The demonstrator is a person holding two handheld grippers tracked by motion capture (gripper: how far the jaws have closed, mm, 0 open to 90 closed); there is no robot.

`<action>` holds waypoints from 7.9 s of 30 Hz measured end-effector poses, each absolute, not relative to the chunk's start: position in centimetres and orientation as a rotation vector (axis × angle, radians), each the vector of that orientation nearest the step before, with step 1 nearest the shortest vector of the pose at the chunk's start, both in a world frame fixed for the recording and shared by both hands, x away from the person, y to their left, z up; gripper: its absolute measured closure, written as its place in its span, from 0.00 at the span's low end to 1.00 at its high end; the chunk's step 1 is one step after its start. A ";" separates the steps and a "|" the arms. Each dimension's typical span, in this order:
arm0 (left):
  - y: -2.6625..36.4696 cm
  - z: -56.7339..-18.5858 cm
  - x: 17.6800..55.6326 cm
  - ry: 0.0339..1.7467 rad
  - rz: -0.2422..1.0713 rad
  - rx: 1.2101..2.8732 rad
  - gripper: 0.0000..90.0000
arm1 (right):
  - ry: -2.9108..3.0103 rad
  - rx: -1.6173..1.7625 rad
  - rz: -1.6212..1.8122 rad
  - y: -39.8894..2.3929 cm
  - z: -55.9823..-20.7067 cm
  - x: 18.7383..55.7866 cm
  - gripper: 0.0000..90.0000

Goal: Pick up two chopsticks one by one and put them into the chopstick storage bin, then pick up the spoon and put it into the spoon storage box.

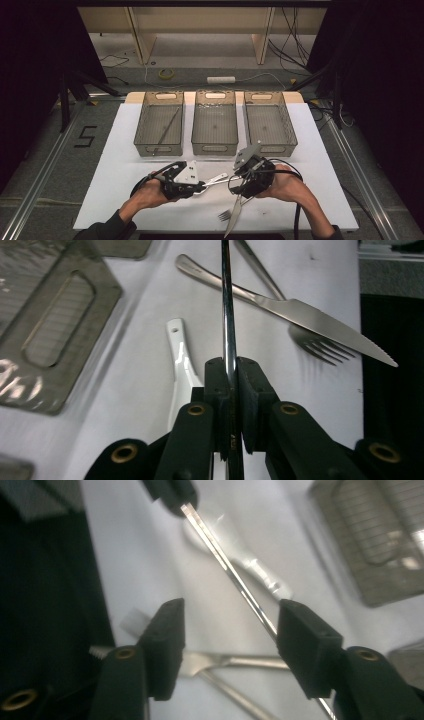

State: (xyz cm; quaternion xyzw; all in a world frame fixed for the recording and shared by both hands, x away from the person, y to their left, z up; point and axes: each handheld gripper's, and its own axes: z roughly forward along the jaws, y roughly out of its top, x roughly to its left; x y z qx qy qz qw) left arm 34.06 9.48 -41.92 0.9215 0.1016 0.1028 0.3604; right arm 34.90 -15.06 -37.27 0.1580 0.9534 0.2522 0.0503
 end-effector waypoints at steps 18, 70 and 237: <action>13.9 -39.6 36.9 0.671 0.440 2.124 0.93 | 2.492 0.826 1.277 -19.7 -38.5 35.0 0.36; 22.8 -42.4 47.4 1.447 0.591 1.823 0.73 | 2.393 0.985 1.442 -22.4 -41.8 32.2 0.31; 5.5 -41.5 40.9 0.692 0.135 2.373 0.82 | 2.371 0.990 1.412 -22.7 -43.0 31.9 0.31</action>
